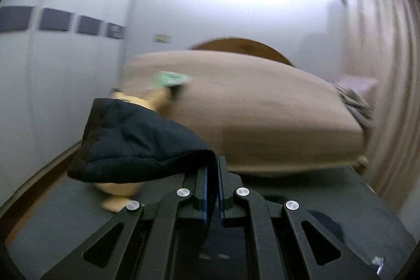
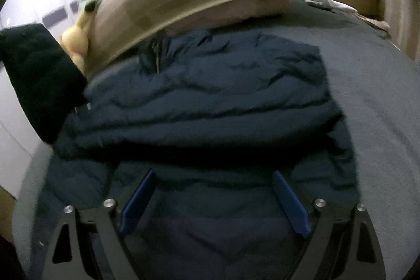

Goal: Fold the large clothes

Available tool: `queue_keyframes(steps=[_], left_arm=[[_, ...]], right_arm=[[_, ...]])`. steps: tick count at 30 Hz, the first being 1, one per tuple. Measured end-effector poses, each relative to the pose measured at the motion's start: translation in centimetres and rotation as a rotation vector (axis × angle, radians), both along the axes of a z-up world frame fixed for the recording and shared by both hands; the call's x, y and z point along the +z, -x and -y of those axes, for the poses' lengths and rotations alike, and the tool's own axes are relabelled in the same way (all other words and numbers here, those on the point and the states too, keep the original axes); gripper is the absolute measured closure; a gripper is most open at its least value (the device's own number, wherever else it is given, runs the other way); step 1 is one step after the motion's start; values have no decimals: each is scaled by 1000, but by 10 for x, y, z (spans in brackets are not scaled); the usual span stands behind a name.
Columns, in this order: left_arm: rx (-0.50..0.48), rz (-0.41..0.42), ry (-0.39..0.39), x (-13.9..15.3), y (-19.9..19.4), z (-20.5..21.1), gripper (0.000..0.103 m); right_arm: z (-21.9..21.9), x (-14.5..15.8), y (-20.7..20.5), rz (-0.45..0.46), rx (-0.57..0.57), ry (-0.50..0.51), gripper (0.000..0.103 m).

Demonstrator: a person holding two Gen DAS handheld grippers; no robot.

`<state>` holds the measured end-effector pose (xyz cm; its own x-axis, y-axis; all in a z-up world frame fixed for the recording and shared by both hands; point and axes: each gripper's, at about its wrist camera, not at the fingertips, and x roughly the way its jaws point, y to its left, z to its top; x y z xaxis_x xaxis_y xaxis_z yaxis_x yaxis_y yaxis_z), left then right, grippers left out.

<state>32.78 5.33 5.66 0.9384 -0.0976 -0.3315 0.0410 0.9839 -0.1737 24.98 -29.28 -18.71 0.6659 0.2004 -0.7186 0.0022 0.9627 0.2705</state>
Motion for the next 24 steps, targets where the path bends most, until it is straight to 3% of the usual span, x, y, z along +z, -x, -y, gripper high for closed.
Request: queue_keyframes(steps=[4, 10, 12, 14, 15, 17, 19, 24], left_arm=[[-109, -57, 0, -22, -2, 65, 97], [-203, -208, -81, -88, -14, 154, 96], [-269, -330, -119, -118, -26, 176, 85], [-314, -399, -130, -134, -26, 186, 45], [-337, -429, -134, -141, -25, 188, 39], [-379, -446, -137, -146, -15, 189, 31], [-414, -456, -130, -141, -4, 186, 29], [-446, -421, 9, -110, 10, 133, 25]], right_arm=[[28, 24, 20, 50, -41, -82, 11], [73, 44, 43, 66, -106, -147, 11], [88, 46, 50, 63, -133, -163, 11], [98, 46, 54, 59, -150, -171, 11], [103, 46, 56, 60, -162, -171, 11], [109, 45, 55, 55, -172, -172, 11], [113, 44, 55, 49, -180, -181, 11], [101, 52, 51, 58, -159, -166, 11]])
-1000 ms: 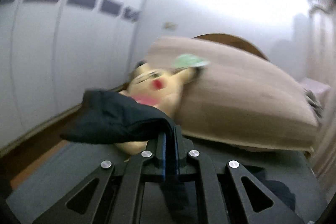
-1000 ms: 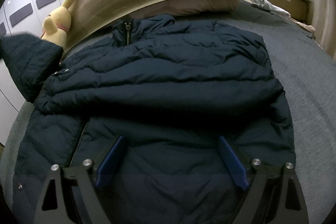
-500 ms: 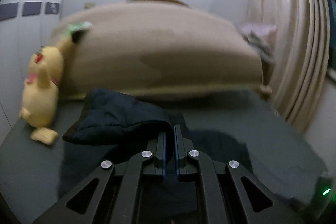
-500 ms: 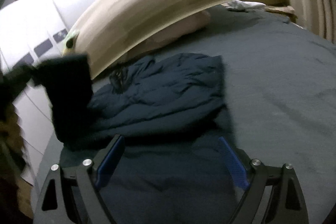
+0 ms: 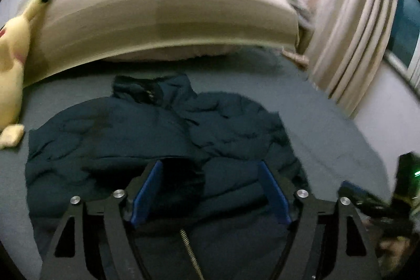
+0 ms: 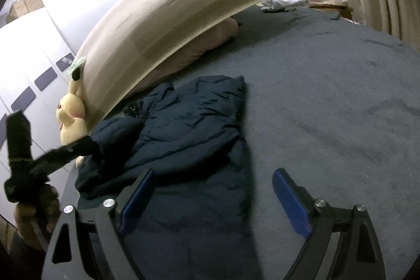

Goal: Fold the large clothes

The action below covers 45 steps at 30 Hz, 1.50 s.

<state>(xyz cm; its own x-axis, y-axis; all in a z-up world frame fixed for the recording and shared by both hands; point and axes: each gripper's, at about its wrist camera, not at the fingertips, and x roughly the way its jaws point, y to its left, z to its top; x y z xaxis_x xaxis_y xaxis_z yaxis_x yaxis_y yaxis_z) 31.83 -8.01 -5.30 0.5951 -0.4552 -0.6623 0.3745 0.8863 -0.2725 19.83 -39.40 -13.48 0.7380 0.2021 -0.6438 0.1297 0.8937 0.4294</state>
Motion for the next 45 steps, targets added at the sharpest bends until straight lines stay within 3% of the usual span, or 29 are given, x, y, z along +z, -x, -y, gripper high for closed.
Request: queue_keyframes(steps=[4, 7, 9, 11, 13, 16, 20, 22, 25, 27, 29, 32, 33, 36, 38, 41, 42, 44, 45], left_arm=[[96, 55, 113, 14, 15, -67, 22], [340, 123, 91, 5, 19, -128, 16], [466, 81, 70, -13, 11, -159, 16], [552, 13, 69, -36, 1, -183, 16], [589, -47, 77, -59, -6, -198, 16], [582, -68, 62, -75, -10, -197, 16], [562, -92, 28, -89, -14, -190, 16], [554, -108, 24, -96, -15, -188, 16], [547, -116, 24, -105, -15, -188, 16], [542, -111, 28, -108, -12, -187, 16], [541, -111, 22, -110, -10, -186, 16], [533, -110, 7, -107, -8, -181, 16], [531, -114, 4, -107, -8, -181, 16], [536, -106, 1, -95, -3, -187, 16], [557, -80, 27, -84, 2, -195, 16], [586, -74, 30, -80, -3, -200, 16], [585, -107, 15, -86, -5, -201, 16], [563, -202, -25, -105, -16, -197, 15], [548, -220, -40, -111, -18, -195, 15]], right_arm=[[-22, 14, -11, 14, 48, 63, 11], [-57, 27, -30, 23, 110, 110, 11], [-91, 38, -46, 36, 178, 163, 11], [-141, 50, -67, 48, 270, 297, 11], [-190, 53, -87, 46, 338, 474, 11], [-248, 43, -118, 2, 427, 662, 11], [-278, 20, -155, -92, 438, 794, 18], [-273, 18, -164, -130, 421, 770, 78], [-239, 36, -161, -103, 306, 649, 80], [-198, 45, -148, -81, 189, 498, 80], [-154, 34, -134, -105, 78, 311, 79], [-94, -14, -120, -175, 14, -50, 78], [-81, -30, -117, -200, 2, -151, 72], [-56, -44, -108, -151, -17, -337, 15], [-43, -44, -107, -106, -33, -421, 14], [-30, -57, -114, -145, -44, -526, 14], [-27, -60, -117, -156, -49, -539, 19], [-27, -55, -125, -186, -35, -479, 71], [-32, -48, -124, -202, -32, -423, 84]])
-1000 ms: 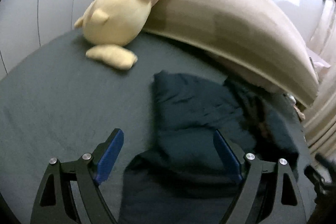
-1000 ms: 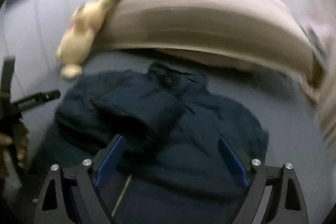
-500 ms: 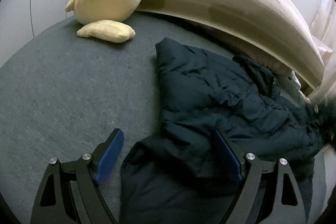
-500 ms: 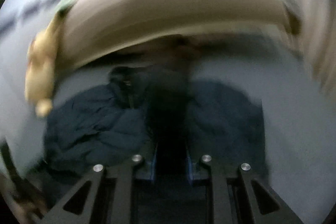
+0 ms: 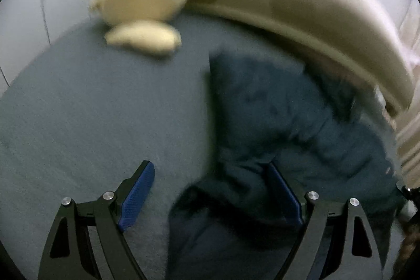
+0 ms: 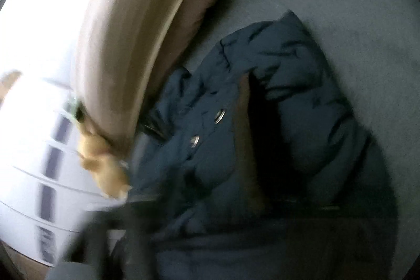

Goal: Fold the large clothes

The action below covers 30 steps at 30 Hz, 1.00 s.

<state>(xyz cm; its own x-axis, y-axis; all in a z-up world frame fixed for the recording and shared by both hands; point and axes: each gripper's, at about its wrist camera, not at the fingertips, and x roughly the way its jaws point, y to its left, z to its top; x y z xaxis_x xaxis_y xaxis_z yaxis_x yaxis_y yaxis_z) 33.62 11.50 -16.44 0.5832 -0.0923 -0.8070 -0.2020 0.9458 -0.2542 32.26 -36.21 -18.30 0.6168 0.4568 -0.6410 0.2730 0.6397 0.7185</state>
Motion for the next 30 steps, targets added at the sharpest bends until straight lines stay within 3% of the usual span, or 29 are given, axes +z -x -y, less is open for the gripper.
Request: queue_keyframes(steps=[2, 5, 7, 8, 10, 11, 14, 17, 18, 19, 20, 21, 22, 24, 27, 29, 30], left_arm=[[-12, 9, -25, 2, 0, 1, 15], [-18, 0, -7, 4, 0, -2, 15], [-20, 15, -5, 10, 1, -3, 15], [-19, 26, -6, 13, 1, -5, 15], [-4, 64, 1, 24, 4, -9, 15], [1, 85, 24, 32, 4, -13, 15], [2, 145, 31, 50, -4, -18, 15], [-10, 106, -6, 40, -22, -12, 15], [-20, 40, -17, 24, -33, -8, 18], [-32, -6, -23, 9, -42, -4, 34], [-52, -30, -6, 0, -45, -2, 37], [-62, -13, -33, -5, -46, 3, 37], [-79, 4, -77, -4, -46, 8, 45], [-120, 0, -61, -6, -48, 13, 60], [-136, 3, -86, -5, -50, 14, 58], [-123, 20, -124, 3, -43, 14, 46], [-96, 36, -125, 12, -38, 11, 42]], right_arm=[[-11, 33, 0, 52, 48, 137, 90], [-40, 96, 21, 223, 121, 430, 90], [-54, 86, 24, 209, 140, 567, 90], [-55, 65, 19, 151, 145, 606, 90], [-50, 20, 8, 38, 177, 553, 85], [-47, 7, 8, 34, 185, 527, 85], [-42, -2, 10, 58, 171, 496, 84], [-39, -4, 10, 53, 173, 494, 84], [-40, -5, 9, 53, 176, 501, 84], [-40, -6, 8, 53, 177, 504, 84], [-39, -9, 6, 52, 178, 501, 84], [-38, -11, 5, 51, 181, 501, 84], [-37, -7, 7, 50, 183, 508, 84], [-37, -6, 8, 48, 194, 519, 84], [-36, -10, 5, 33, 203, 522, 83], [-33, -8, 4, 23, 201, 495, 80], [-30, -3, 6, 18, 201, 490, 72]])
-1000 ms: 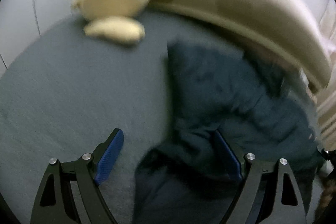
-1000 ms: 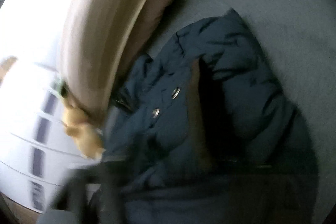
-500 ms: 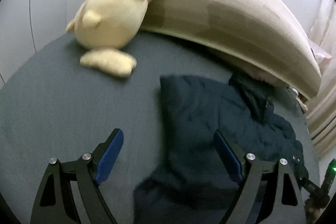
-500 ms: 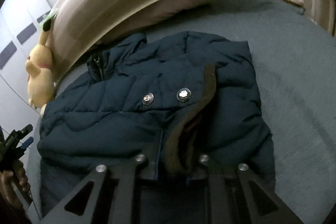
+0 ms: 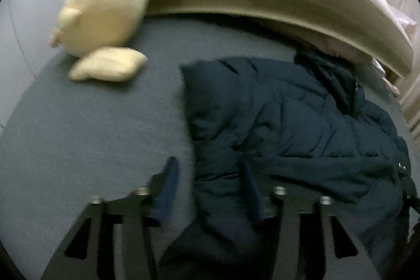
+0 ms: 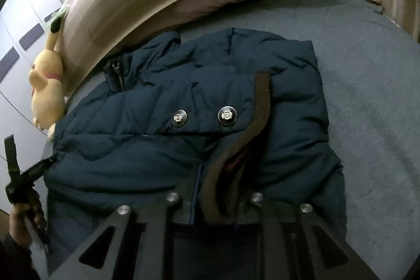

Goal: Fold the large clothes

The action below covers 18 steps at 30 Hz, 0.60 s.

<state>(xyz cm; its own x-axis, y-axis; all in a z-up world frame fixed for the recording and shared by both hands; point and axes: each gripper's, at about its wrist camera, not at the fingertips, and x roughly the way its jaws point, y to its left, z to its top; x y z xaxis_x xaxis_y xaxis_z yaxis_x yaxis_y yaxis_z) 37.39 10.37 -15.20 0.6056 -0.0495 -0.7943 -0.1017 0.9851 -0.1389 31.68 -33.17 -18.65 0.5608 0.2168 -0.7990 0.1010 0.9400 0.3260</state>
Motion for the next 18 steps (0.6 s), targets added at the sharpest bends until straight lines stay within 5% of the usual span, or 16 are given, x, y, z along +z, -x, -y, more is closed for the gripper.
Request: queue_keyframes(steps=[1, 3, 7, 11, 18], left_arm=[[18, 23, 16, 9, 7, -2, 37], [30, 97, 45, 31, 25, -9, 34], [-1, 202, 17, 55, 51, 4, 26], [-88, 213, -20, 53, 54, 46, 26], [-162, 88, -209, 3, 42, 98, 26]], right_arm=[[3, 6, 2, 2, -5, 5, 40], [13, 24, 8, 37, -28, 19, 1], [30, 75, 28, 166, -129, 47, 1], [-13, 96, 21, 226, 0, 29, 1], [-69, 41, -10, 118, 104, 187, 1]])
